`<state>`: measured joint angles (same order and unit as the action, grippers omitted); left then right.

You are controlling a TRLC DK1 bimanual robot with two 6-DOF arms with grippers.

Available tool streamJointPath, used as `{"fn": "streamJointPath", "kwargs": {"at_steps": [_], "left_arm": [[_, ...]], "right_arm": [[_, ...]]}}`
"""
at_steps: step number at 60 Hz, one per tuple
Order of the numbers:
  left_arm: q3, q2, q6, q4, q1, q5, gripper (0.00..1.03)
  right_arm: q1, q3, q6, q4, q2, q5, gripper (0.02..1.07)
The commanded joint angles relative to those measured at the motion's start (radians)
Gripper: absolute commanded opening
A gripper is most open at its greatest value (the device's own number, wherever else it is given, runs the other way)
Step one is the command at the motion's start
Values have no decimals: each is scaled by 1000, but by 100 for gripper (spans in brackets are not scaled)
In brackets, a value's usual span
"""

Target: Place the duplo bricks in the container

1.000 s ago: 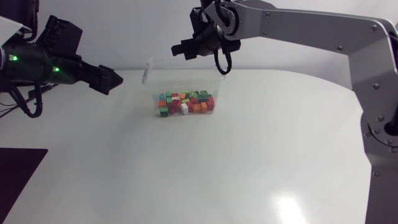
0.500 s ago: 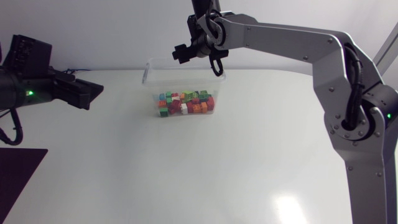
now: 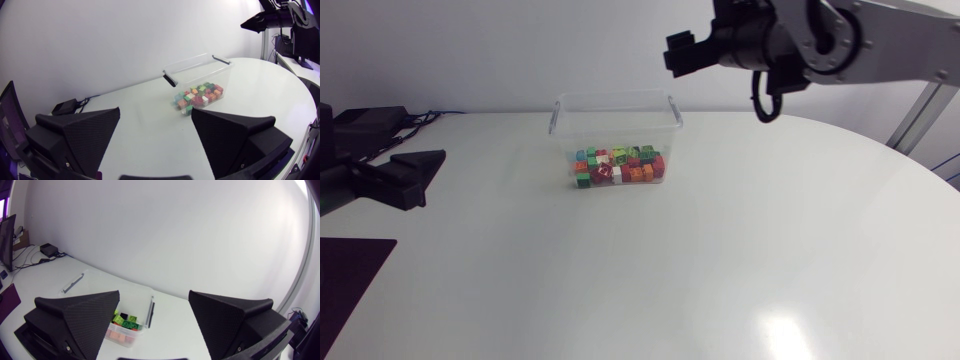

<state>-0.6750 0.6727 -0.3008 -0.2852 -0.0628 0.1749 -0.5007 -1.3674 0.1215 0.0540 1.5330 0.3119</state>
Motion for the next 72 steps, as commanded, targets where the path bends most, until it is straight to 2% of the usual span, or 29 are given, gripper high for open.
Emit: {"fn": "streamJointPath", "kwargs": {"at_steps": [1, 7, 34, 49, 59, 72], "left_arm": [[55, -58, -23, 24, -8, 6, 99], [120, -140, -31, 72, -29, 6, 99], [235, -335, -23, 103, -48, 6, 99], [301, -466, -6, 110, -43, 6, 99], [341, -553, -1, 121, -38, 5, 99], [411, -648, 17, 118, -68, 2, 99]], "right_arm": [[5, 123, 40, -25, -100, 30, 102], [7, 235, 50, -28, -223, 59, 102], [16, 597, 95, 40, -721, 202, 102], [94, 706, 122, 141, -976, 210, 102], [129, 801, 173, 147, -1126, 211, 102], [148, 918, 230, 155, -1326, 208, 102]]}}
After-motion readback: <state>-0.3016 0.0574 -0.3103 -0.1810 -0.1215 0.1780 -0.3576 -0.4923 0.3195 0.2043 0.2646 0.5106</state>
